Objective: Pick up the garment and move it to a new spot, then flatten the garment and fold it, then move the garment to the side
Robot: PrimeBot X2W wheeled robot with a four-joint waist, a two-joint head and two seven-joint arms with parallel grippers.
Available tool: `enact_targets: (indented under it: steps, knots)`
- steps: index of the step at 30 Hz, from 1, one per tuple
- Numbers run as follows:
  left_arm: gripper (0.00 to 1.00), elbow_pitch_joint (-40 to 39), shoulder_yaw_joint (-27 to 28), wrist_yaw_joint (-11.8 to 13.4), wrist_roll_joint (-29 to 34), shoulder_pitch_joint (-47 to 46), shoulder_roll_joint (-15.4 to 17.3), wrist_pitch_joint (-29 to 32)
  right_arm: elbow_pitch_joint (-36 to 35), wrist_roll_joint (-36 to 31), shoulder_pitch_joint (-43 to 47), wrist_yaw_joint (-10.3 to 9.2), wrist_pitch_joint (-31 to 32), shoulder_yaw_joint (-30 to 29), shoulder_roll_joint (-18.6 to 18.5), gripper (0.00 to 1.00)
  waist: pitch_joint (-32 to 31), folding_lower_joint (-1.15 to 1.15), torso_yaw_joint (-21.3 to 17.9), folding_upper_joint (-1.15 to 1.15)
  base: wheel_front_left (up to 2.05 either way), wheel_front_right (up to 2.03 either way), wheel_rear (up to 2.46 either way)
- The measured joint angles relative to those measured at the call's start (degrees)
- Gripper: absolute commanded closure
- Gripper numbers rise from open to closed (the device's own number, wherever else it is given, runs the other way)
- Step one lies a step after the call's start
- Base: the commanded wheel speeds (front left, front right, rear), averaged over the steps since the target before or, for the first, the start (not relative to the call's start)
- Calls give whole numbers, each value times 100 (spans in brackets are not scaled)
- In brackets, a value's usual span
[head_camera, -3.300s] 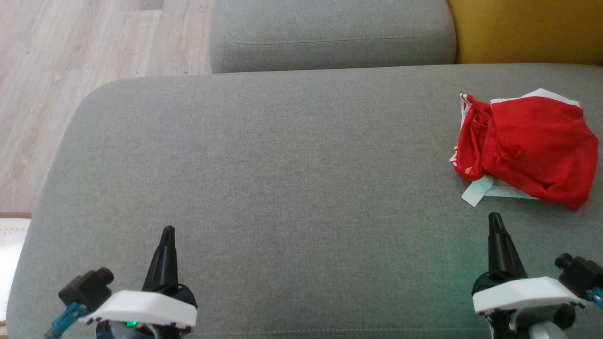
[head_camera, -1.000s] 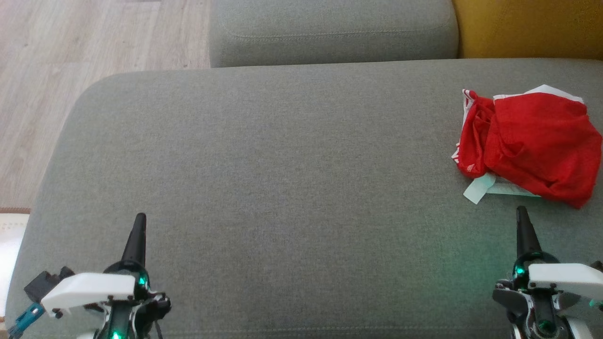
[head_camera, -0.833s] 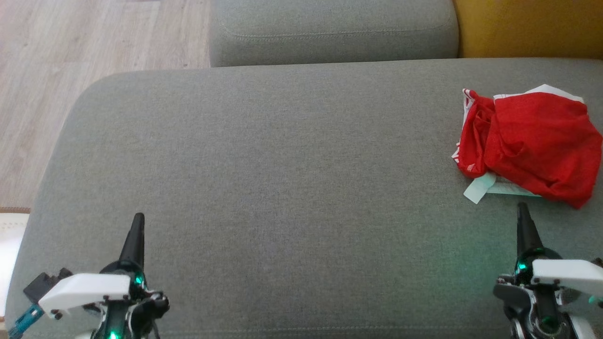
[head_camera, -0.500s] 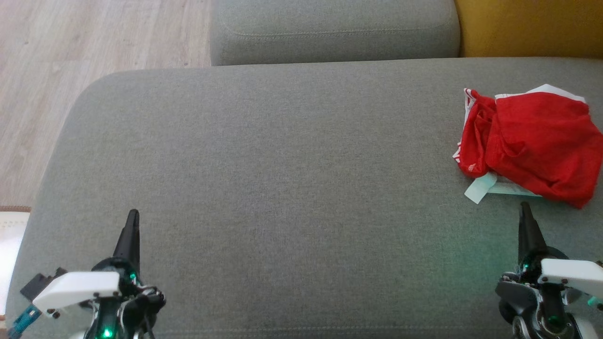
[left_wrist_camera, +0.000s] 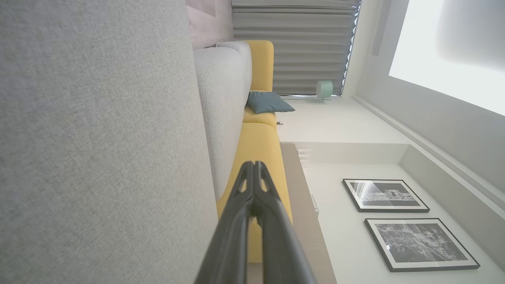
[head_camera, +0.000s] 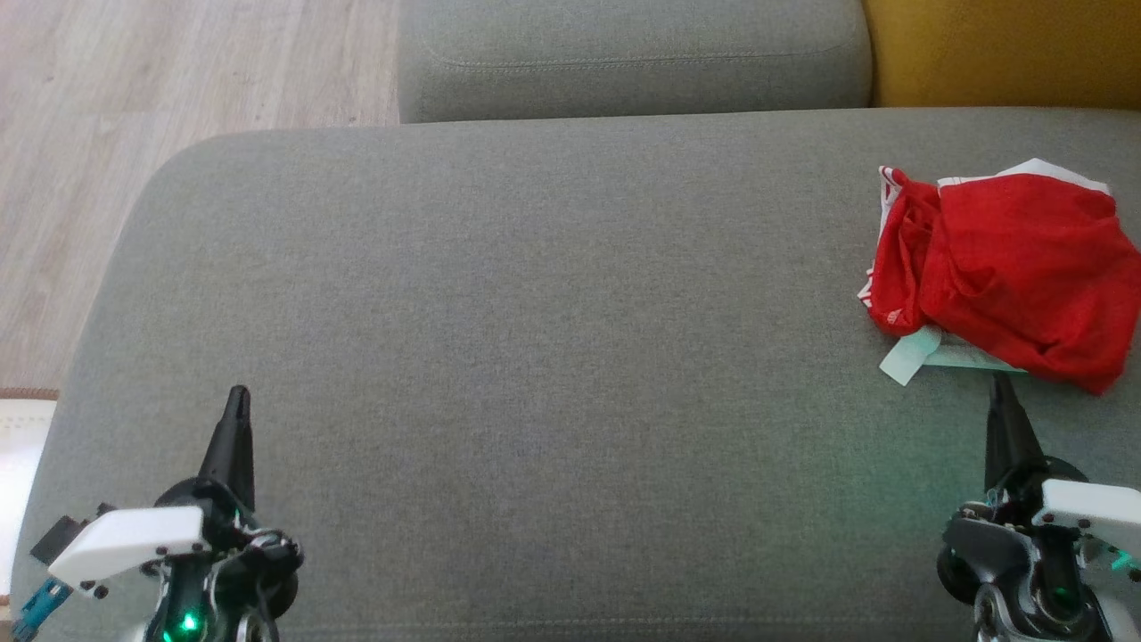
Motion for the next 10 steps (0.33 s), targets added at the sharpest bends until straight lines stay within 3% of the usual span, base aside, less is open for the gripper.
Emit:
enact_targets:
  steps: [10]
  knots:
    - [100, 1, 9, 0, 0, 0, -2, 24, 1, 0, 0, 0, 9, -14, 0, 100, 0, 0, 0, 0, 0, 0, 0]
